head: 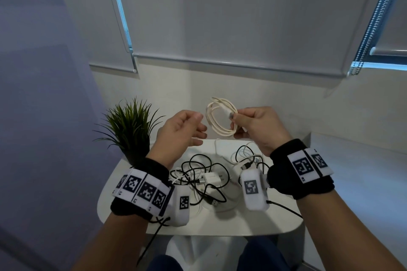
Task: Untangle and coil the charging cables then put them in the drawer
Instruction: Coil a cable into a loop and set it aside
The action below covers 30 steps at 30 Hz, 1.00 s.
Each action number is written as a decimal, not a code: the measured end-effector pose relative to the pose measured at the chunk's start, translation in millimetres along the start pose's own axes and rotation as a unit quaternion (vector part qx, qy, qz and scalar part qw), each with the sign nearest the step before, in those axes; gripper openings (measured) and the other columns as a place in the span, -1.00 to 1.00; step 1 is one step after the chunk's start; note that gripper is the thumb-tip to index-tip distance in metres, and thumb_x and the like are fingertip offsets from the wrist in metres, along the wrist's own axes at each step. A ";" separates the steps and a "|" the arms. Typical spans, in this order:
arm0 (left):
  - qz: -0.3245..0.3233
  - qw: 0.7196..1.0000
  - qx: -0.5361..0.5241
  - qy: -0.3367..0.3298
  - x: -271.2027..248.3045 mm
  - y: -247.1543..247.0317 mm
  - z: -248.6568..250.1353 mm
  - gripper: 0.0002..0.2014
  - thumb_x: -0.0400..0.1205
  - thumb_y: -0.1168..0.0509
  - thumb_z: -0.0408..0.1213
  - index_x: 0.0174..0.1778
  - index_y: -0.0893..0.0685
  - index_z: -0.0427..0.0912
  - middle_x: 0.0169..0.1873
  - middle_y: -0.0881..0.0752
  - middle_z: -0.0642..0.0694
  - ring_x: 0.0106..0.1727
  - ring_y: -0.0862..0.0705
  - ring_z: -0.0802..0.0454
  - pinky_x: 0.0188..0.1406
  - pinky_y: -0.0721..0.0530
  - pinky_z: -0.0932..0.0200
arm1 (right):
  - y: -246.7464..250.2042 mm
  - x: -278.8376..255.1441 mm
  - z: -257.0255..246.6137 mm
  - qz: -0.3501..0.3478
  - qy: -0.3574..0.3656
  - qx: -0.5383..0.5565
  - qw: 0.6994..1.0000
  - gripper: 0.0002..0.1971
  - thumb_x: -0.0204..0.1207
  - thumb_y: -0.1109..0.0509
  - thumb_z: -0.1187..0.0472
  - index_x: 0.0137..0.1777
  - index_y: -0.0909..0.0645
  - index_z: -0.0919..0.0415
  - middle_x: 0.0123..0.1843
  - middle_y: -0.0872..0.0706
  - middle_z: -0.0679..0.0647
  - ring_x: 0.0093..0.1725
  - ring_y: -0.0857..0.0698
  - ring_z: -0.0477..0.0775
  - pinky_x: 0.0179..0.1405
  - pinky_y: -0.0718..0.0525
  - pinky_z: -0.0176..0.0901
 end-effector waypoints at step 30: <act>0.113 0.992 0.033 -0.043 3.3 19.9 25.4 -0.88 0.57 -0.35 -0.52 -0.23 -0.62 -0.24 -0.52 -0.71 -0.07 -0.55 -0.65 0.17 -0.53 -0.62 0.33 | -41.9 -22.9 9.4 -0.131 -0.017 0.045 0.990 -0.87 0.53 -0.38 0.40 -0.13 -0.77 0.27 -0.41 -0.73 0.08 -0.38 -0.68 0.00 -0.11 -0.75 -0.01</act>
Point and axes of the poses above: each hand's wrist, its own x-axis towards the middle knuckle, its own y-axis out of the back of the hand, z = x × y, the point moved 9 cm from there along x, towards the middle knuckle
